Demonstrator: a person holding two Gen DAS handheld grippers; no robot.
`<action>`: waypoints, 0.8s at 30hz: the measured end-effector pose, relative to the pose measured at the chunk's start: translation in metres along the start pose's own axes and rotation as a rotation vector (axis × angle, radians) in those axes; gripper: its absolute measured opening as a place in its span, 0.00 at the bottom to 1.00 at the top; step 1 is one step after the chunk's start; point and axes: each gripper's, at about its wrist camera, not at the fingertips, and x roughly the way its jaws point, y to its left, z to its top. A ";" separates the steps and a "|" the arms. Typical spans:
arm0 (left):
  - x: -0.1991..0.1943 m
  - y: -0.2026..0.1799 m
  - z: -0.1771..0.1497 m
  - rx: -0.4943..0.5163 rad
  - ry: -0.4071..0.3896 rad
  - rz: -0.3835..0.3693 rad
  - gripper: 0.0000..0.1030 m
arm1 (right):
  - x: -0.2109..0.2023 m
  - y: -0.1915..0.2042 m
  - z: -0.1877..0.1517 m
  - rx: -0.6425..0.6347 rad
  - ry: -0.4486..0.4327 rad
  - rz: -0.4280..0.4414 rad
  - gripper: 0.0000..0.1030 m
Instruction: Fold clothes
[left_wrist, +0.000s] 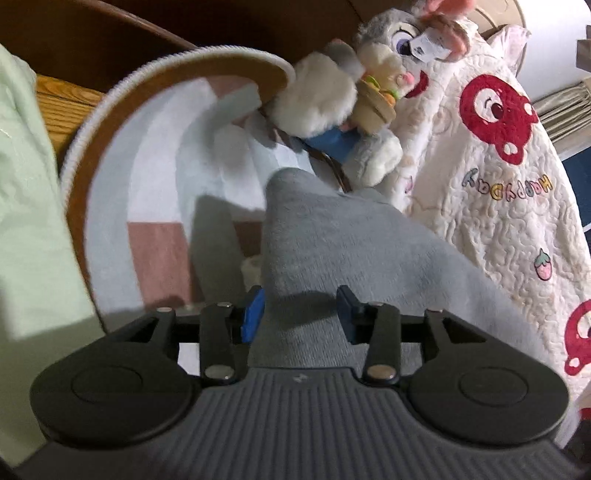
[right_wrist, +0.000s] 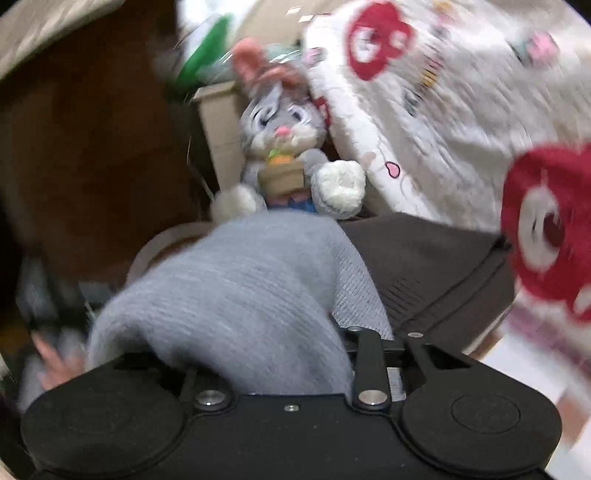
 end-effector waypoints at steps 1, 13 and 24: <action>0.001 -0.002 -0.001 0.006 0.001 -0.007 0.39 | 0.001 -0.001 0.009 0.052 -0.010 0.033 0.31; 0.039 -0.124 0.033 0.185 0.021 -0.109 0.38 | -0.022 -0.049 0.025 0.611 -0.192 0.174 0.21; 0.113 -0.226 -0.076 0.513 0.321 -0.120 0.42 | -0.084 -0.147 -0.085 1.011 -0.404 -0.064 0.25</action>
